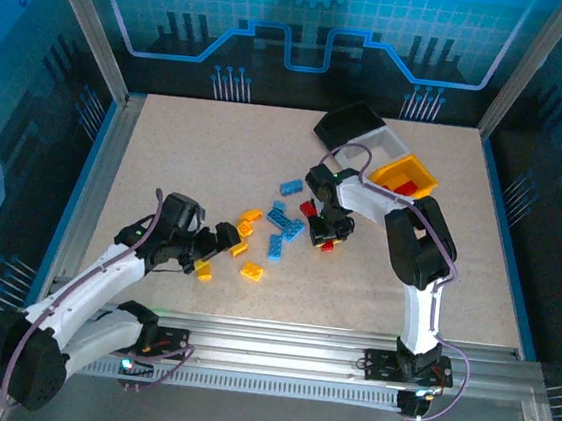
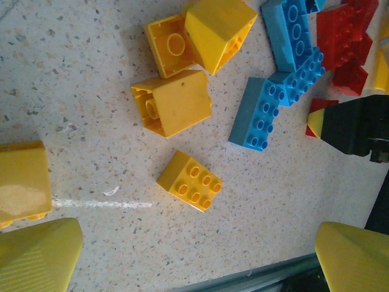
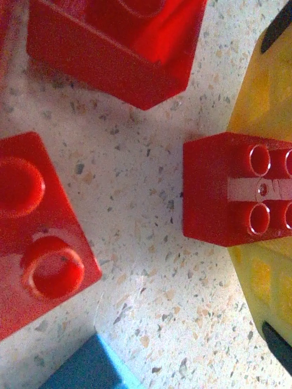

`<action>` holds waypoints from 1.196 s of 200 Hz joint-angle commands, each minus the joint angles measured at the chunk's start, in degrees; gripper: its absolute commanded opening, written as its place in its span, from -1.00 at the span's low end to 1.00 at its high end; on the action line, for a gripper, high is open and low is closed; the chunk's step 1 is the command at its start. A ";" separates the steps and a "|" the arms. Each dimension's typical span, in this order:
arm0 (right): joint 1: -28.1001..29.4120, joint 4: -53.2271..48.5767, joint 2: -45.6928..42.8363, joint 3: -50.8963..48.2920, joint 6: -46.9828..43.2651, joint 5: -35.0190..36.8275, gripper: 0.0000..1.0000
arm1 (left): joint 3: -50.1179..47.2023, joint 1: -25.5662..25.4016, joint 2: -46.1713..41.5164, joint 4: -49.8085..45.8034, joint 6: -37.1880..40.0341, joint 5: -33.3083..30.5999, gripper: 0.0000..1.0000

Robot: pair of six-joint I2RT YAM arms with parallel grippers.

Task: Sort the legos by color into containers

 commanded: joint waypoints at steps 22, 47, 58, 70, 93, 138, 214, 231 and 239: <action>-3.18 -3.95 -5.88 5.12 0.46 -2.62 -0.25 | 1.96 0.18 2.90 1.39 1.49 0.95 0.98; -9.58 -5.58 -8.57 9.15 0.15 -2.51 -0.25 | 2.85 0.15 4.79 2.13 2.27 1.80 0.98; -12.58 -6.12 -8.70 11.18 -0.36 -1.33 -0.25 | 3.53 -0.04 5.75 1.82 2.83 2.02 0.98; -16.18 -6.65 -7.89 13.46 -0.25 -0.83 -0.25 | 4.49 -0.41 6.62 1.13 3.45 2.09 0.98; -22.18 -6.49 -4.85 17.29 0.65 -0.48 -0.25 | 5.97 -0.98 7.41 0.00 4.09 1.97 0.98; -29.55 -6.26 2.08 23.95 2.84 -0.59 -0.25 | 8.40 -1.99 6.60 -4.99 6.49 1.12 0.98; -31.20 -5.99 1.48 25.31 1.60 -0.74 0.17 | 8.17 -2.16 4.89 -10.83 8.49 -1.43 0.98; -28.96 -6.01 -1.89 23.13 0.41 -1.36 0.22 | 8.38 -2.11 5.62 -12.52 8.41 -3.39 0.98; -27.20 -5.93 -3.61 21.60 -0.26 -2.12 0.25 | 8.49 -2.15 6.15 -13.94 8.16 -4.66 0.98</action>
